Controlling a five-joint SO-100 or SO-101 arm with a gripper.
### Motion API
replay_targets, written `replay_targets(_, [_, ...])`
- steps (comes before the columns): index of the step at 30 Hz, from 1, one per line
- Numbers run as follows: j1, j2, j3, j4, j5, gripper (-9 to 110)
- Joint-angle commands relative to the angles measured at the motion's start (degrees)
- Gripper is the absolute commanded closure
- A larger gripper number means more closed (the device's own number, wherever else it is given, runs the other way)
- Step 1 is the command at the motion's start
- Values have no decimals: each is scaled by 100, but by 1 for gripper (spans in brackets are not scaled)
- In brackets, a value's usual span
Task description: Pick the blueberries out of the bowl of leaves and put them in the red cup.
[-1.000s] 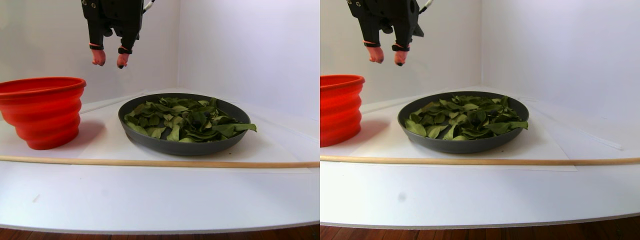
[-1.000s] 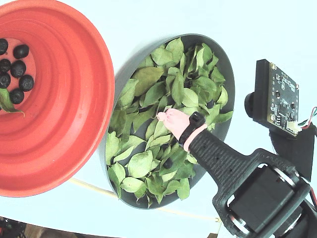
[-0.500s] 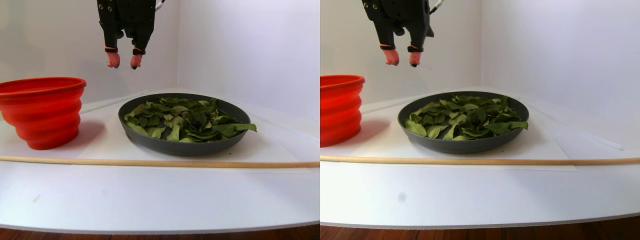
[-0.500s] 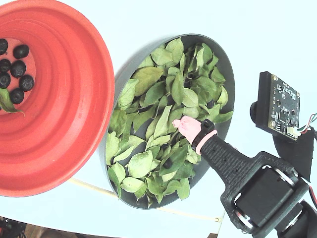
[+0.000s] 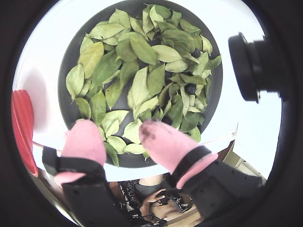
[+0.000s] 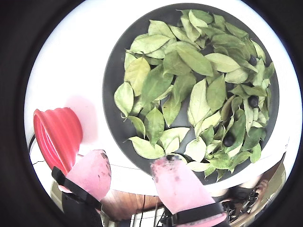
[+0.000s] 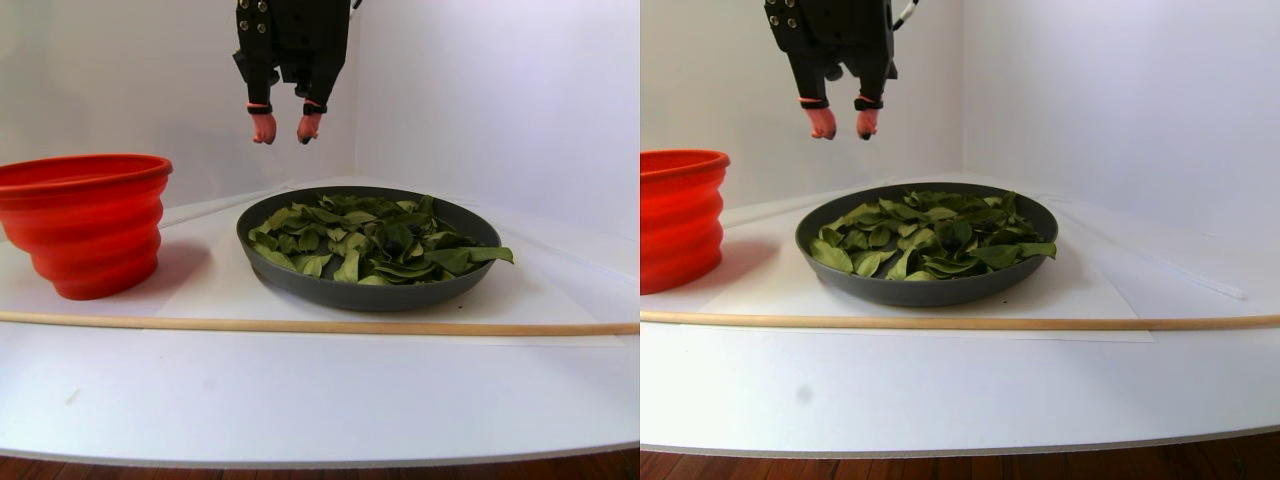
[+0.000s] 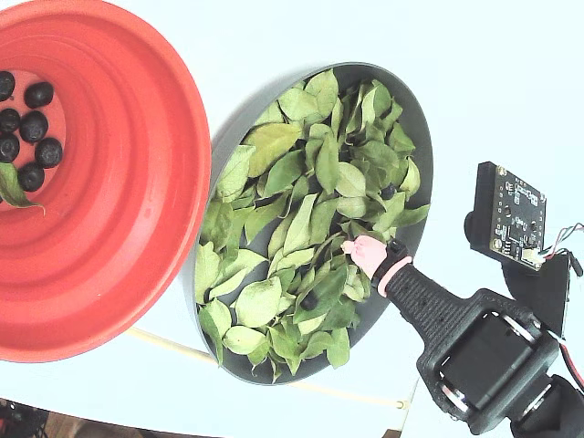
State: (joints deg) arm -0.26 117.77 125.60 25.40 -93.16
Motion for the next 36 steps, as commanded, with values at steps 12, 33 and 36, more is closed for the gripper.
replay_targets(12, [431,-114,-396,-202,-158,86])
replay_targets(33, [958,-246,-158,-246,-413,86])
replay_targets(36, [1063,-237,-26,-308,-536,86])
